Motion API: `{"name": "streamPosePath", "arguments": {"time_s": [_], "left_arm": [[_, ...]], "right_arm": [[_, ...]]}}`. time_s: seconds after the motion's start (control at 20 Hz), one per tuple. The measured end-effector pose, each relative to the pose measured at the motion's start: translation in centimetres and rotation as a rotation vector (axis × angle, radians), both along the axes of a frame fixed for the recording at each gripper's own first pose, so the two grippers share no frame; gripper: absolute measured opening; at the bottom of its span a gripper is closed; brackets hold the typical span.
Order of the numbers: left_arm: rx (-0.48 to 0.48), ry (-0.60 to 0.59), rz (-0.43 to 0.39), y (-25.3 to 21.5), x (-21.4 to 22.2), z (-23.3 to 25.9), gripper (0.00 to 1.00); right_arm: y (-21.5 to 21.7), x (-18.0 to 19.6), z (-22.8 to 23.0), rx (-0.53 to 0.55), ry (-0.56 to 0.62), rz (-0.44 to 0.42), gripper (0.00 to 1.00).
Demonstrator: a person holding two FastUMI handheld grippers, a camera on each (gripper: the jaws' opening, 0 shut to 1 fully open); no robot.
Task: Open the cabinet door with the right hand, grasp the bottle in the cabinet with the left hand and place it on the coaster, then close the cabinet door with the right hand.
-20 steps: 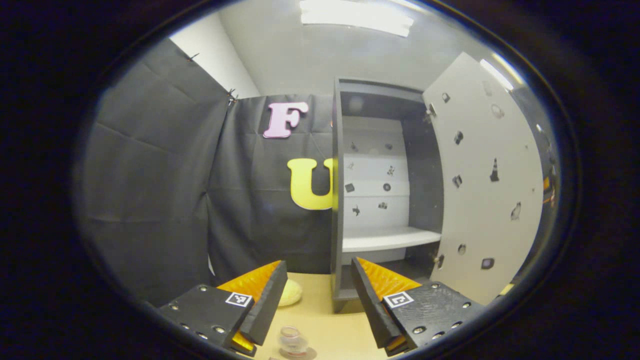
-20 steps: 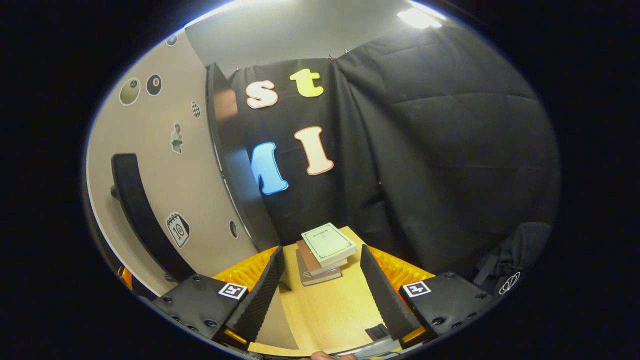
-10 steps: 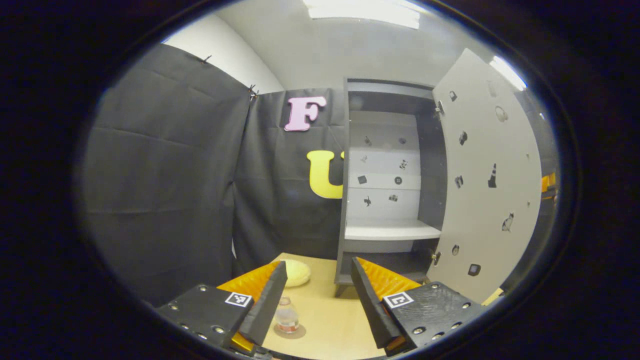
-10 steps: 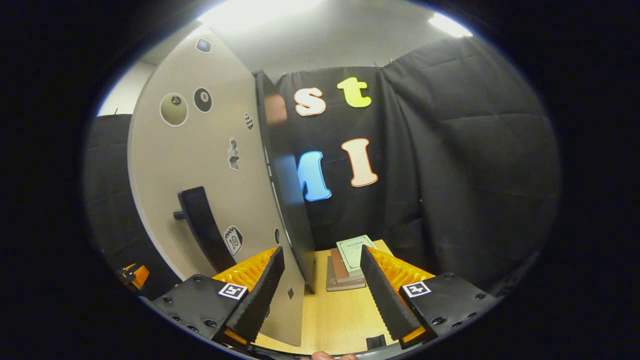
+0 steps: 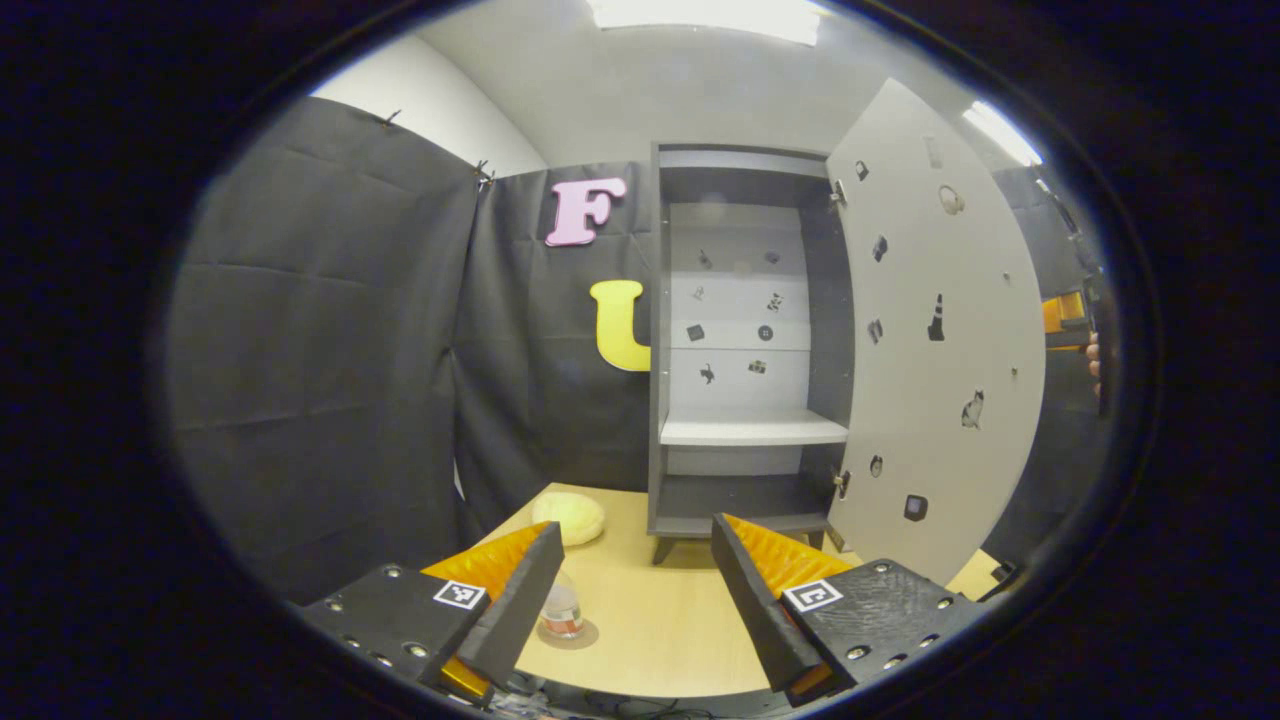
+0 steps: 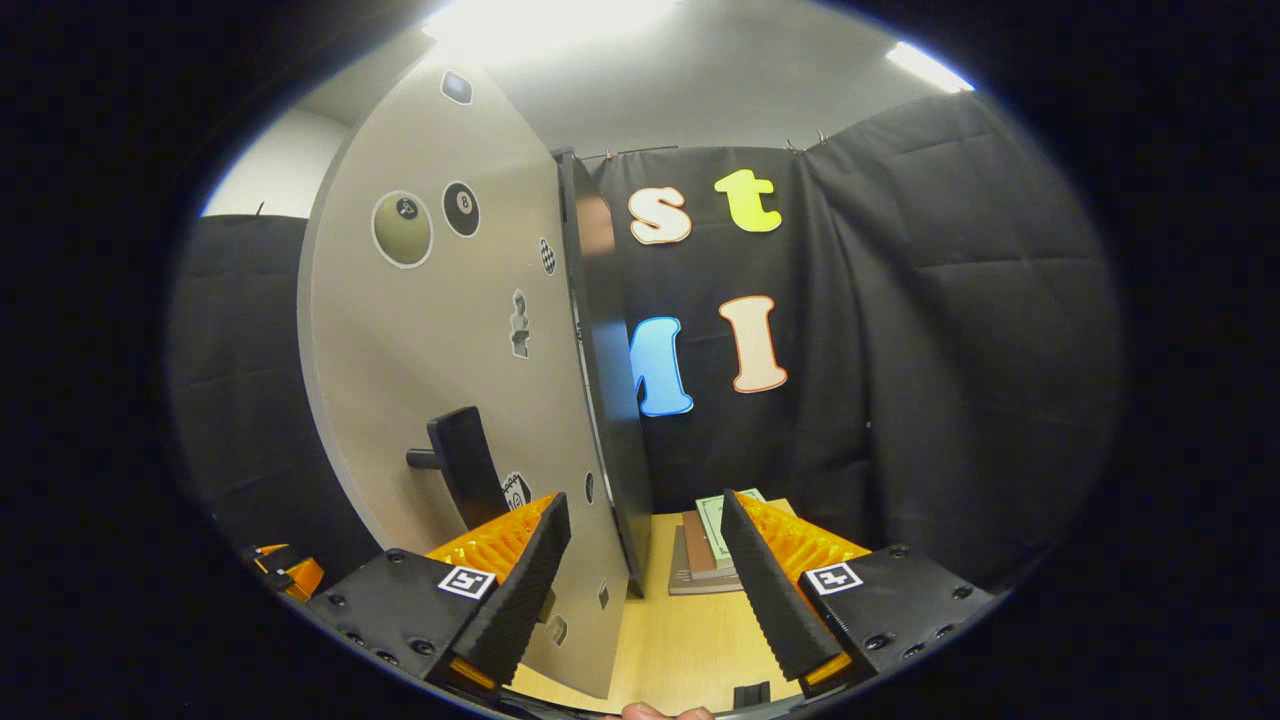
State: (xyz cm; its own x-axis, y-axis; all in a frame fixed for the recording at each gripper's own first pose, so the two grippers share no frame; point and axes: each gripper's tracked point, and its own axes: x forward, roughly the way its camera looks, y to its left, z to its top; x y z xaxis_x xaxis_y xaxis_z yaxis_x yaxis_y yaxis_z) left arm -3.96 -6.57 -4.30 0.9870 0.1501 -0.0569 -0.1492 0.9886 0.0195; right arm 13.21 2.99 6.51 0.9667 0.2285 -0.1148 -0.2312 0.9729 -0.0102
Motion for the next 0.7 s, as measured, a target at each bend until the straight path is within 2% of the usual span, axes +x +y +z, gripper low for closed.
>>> {"name": "streamPosePath", "arguments": {"time_s": [0.05,0.1,0.15,0.25,0.3,0.35,0.4,0.45,0.5,0.55,0.6,0.7], "left_arm": [[-0.003,0.007,-0.01,0.2,0.2,-0.1,0.95],[-0.003,0.007,-0.022,0.5,0.3,0.1,0.92],[0.0,0.006,-0.032,1.0,0.4,0.3,0.89],[0.0,0.01,-0.041,2.3,0.8,0.4,0.92],[-0.004,0.01,-0.048,2.9,1.0,0.4,0.89],[-0.008,0.01,-0.054,3.5,1.3,0.3,0.92],[-0.009,0.012,-0.053,4.4,1.4,0.2,0.89],[-0.009,0.012,-0.047,5.4,1.9,-0.2,0.92],[-0.009,0.012,-0.04,6.1,2.0,-0.6,0.89],[-0.012,0.014,-0.032,6.9,2.1,-0.8,0.89],[-0.016,0.016,-0.024,7.6,2.0,-1.0,0.89],[-0.028,0.016,-0.01,9.2,2.0,-1.4,0.92]], "right_arm": [[-0.1,-0.1,0.1,-0.014,-0.008,-0.017,0.89],[0.2,-0.3,0.2,-0.025,-0.009,-0.033,0.96],[0.4,-0.5,0.1,-0.025,-0.009,-0.048,0.96],[1.1,-1.0,0.0,-0.012,-0.004,-0.072,0.96],[1.8,-1.2,-0.1,-0.004,0.0,-0.077,0.96],[2.4,-1.4,-0.1,0.002,0.002,-0.08,0.96],[3.2,-1.5,-0.2,0.004,0.003,-0.078,0.96],[4.0,-1.7,-0.3,0.004,0.004,-0.074,0.96],[4.9,-1.8,-0.4,0.004,0.007,-0.07,0.96],[6.1,-2.0,-0.7,0.004,0.017,-0.061,0.89],[7.2,-2.2,-0.9,0.004,0.021,-0.049,0.97],[9.9,-2.3,-1.0,0.002,0.02,-0.016,0.97]]}}
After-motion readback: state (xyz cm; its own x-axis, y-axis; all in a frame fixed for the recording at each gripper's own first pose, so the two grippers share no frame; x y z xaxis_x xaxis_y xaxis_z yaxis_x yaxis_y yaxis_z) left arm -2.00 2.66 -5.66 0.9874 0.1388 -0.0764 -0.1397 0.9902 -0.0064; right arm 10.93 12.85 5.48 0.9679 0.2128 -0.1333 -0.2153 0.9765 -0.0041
